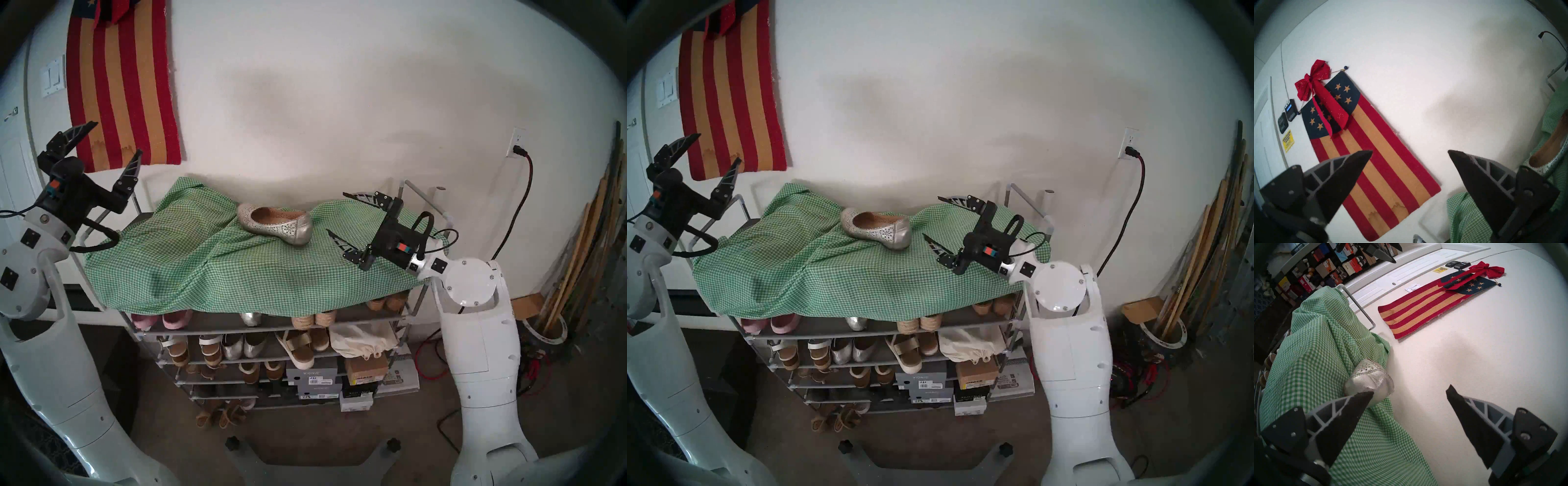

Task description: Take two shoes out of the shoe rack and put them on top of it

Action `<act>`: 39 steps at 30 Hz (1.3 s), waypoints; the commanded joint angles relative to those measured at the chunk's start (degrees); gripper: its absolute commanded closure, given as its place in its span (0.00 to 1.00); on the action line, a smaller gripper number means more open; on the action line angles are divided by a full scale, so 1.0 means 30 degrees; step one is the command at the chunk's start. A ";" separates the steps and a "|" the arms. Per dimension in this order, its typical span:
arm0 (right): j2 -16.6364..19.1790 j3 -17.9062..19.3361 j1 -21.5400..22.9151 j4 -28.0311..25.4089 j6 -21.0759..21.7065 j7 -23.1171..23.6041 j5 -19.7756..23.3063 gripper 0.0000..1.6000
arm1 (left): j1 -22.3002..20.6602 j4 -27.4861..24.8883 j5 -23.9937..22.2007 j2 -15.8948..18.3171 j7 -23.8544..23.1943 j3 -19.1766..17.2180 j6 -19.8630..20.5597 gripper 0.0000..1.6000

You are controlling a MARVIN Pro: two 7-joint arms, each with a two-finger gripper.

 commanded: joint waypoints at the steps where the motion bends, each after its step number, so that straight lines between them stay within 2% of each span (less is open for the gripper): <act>1: 0.0022 -0.0017 -0.0001 -0.0007 0.0009 0.0018 -0.0048 0.00 | 0.0161 0.0098 -0.0737 0.0081 -0.0305 -0.0612 -0.0576 0.00; 5: 0.0022 -0.0017 -0.0001 -0.0007 0.0009 0.0018 -0.0048 0.00 | 0.0125 0.0125 -0.0773 0.0054 -0.0387 -0.0651 -0.0634 0.00; 6: -0.0013 -0.0271 0.0198 -0.0016 0.0286 0.0666 0.0806 0.00 | 0.0115 0.0126 -0.0768 0.0045 -0.0403 -0.0655 -0.0639 0.00; 9: -0.0658 -0.1314 0.0288 -0.0240 0.0713 0.1071 0.1230 0.00 | 0.0092 0.0119 -0.0727 0.0026 -0.0442 -0.0661 -0.0628 0.00; 14: -0.1461 -0.3254 0.0044 -0.0022 0.0992 0.1819 0.1533 0.00 | 0.0071 0.0122 -0.0717 0.0014 -0.0523 -0.0690 -0.0658 0.00; 20: -0.2019 -0.4809 -0.0405 0.1039 0.1482 0.2631 0.1940 0.00 | 0.0043 0.0137 -0.0734 -0.0006 -0.0595 -0.0720 -0.0701 0.00; 26: -0.1983 -0.6060 -0.0759 0.2105 0.1616 0.4077 0.3147 0.00 | 0.0009 0.0147 -0.0739 -0.0047 -0.0629 -0.0737 -0.0732 0.00; 31: -0.1839 -0.6624 -0.0940 0.2575 0.1565 0.5287 0.4199 0.00 | -0.0022 0.0150 -0.0725 -0.0090 -0.0634 -0.0741 -0.0748 0.00; 39: -0.1688 -0.7559 -0.0916 0.3518 0.1353 0.6891 0.4698 0.00 | -0.0062 0.0151 -0.0694 -0.0142 -0.0659 -0.0751 -0.0768 0.00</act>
